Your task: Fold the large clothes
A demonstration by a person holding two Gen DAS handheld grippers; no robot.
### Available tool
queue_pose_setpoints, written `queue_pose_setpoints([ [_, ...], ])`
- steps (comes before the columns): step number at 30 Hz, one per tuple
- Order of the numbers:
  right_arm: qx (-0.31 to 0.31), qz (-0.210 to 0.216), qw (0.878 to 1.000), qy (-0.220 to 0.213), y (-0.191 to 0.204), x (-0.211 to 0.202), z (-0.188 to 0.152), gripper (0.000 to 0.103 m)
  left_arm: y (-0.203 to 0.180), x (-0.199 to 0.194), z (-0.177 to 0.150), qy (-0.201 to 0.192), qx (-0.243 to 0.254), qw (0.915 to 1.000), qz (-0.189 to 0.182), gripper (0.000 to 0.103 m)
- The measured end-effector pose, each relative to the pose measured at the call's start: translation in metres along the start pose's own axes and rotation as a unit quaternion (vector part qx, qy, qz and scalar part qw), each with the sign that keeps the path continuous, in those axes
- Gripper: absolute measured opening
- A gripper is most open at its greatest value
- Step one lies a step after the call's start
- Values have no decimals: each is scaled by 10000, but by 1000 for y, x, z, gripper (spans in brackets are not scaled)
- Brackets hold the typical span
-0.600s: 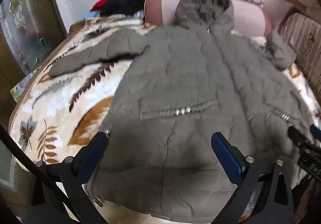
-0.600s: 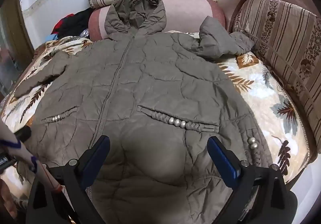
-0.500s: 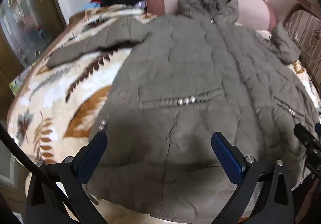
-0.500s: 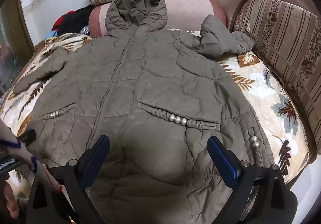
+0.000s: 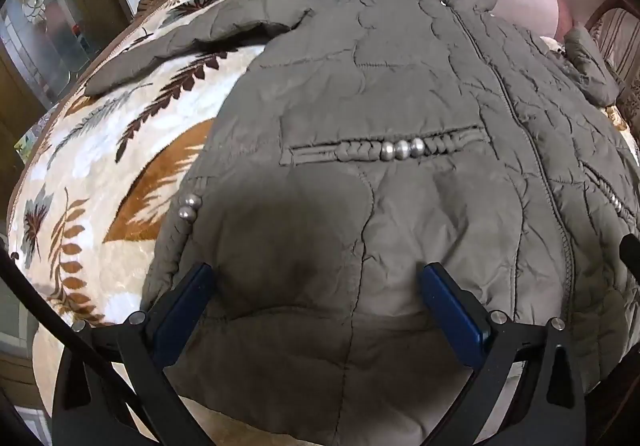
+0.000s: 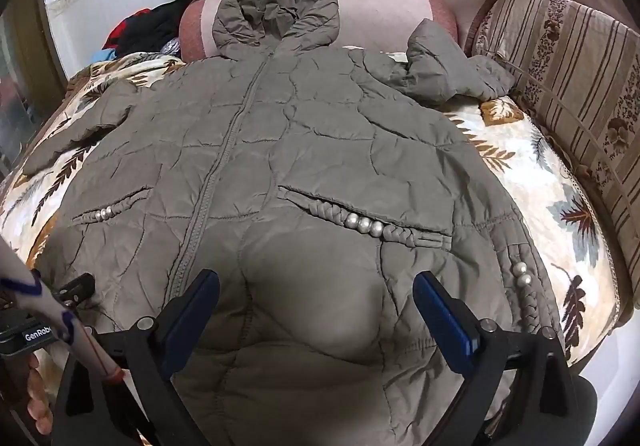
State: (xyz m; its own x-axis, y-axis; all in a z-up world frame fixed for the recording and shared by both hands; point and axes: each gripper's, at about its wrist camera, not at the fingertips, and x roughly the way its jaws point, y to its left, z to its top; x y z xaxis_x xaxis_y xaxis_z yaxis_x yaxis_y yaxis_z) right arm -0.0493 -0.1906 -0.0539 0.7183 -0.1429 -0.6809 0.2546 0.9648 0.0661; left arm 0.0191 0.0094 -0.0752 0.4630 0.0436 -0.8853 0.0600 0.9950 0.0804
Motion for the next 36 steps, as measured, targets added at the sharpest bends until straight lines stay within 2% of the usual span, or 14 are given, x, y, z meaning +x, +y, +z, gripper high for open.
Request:
queue_pose_setpoints([
  [9, 39, 0, 10000, 5, -3, 1, 0, 100, 3, 9, -2, 215, -104, 9996, -172, 103],
  [16, 37, -7, 10000, -5, -4, -1, 0, 100, -2, 8, -8, 58, -52, 10000, 25, 103],
  [21, 29, -18, 10000, -25, -5, -3, -1, 100, 1, -2, -8, 40, -34, 10000, -77, 103],
  [25, 17, -30, 10000, -45, -4, -5, -2, 100, -1, -22, -7, -177, -14, 9996, -239, 103],
  [31, 1, -90, 9999, -63, -3, -6, -2, 100, -8, -60, -7, -787, 188, 9964, -244, 103],
  [36, 17, -136, 9999, -55, -3, -6, -2, 100, -9, -76, -3, -999, 221, 9943, -293, 103],
])
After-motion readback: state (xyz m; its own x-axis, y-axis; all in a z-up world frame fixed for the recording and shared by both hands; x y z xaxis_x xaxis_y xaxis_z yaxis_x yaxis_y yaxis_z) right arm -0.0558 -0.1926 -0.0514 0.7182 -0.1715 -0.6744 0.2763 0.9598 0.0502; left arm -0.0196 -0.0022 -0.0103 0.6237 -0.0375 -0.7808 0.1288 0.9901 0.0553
